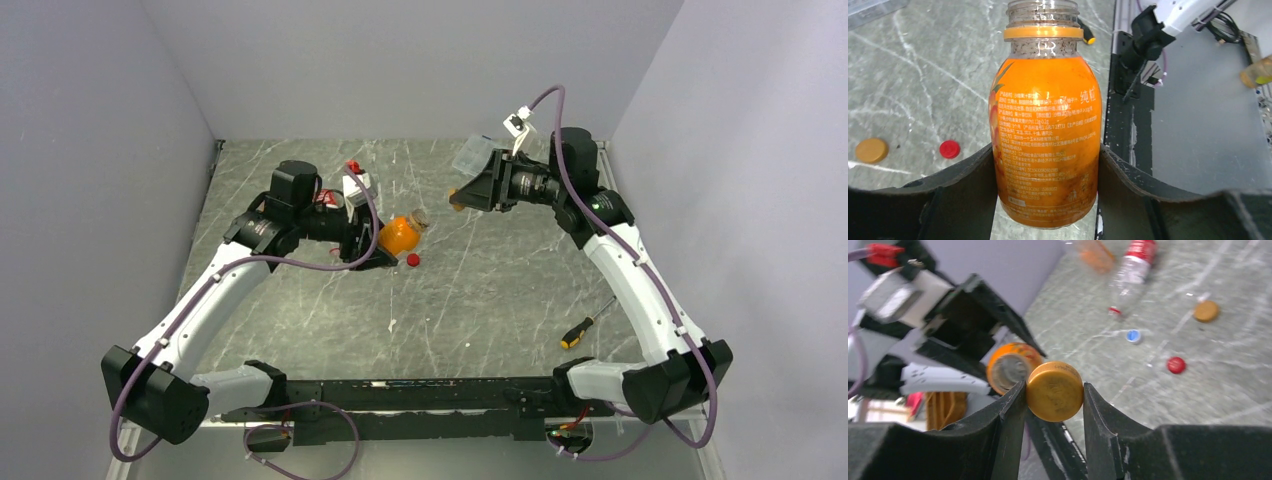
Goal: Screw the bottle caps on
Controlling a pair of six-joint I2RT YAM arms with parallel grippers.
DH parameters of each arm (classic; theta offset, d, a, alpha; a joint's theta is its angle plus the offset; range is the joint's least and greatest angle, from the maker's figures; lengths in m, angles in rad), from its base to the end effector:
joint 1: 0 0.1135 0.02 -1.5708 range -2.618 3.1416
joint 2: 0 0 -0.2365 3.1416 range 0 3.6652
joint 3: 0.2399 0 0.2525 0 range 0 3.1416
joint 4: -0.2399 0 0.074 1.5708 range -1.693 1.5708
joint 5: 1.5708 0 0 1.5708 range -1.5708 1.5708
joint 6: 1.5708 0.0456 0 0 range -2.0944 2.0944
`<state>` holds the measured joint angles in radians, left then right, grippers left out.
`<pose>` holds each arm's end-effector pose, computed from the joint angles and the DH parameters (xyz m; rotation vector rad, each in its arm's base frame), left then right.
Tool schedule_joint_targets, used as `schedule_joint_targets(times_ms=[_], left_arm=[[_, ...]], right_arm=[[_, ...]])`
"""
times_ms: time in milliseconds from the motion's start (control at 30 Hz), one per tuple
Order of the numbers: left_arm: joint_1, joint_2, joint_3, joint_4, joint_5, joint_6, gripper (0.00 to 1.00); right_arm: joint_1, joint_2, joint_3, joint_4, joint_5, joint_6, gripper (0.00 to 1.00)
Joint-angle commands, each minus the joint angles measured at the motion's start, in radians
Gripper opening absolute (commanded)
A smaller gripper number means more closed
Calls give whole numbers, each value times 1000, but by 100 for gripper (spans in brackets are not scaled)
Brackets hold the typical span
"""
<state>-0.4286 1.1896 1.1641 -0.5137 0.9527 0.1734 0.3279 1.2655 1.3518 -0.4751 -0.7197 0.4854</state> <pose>0.2255 -0.1439 0.3352 1.1347 1.7108 -1.1506 0.2633 0.1213 0.3789 -0.3460 2.0339 1.2221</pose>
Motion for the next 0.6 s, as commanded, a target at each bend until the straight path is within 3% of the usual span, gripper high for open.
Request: schedule_joint_targets(times_ms=[0,367,567], left_arm=[[4,-12,1,54,166,45,15],[4,-29,-13,83,230,36,12],[4,-37,-14,87,233,38,10]], right_arm=[[-3,-35,-36,201,-285,107,30],[71,-7,-60,347,-351,183,32],[110,18,-30,268,-331,122,32]])
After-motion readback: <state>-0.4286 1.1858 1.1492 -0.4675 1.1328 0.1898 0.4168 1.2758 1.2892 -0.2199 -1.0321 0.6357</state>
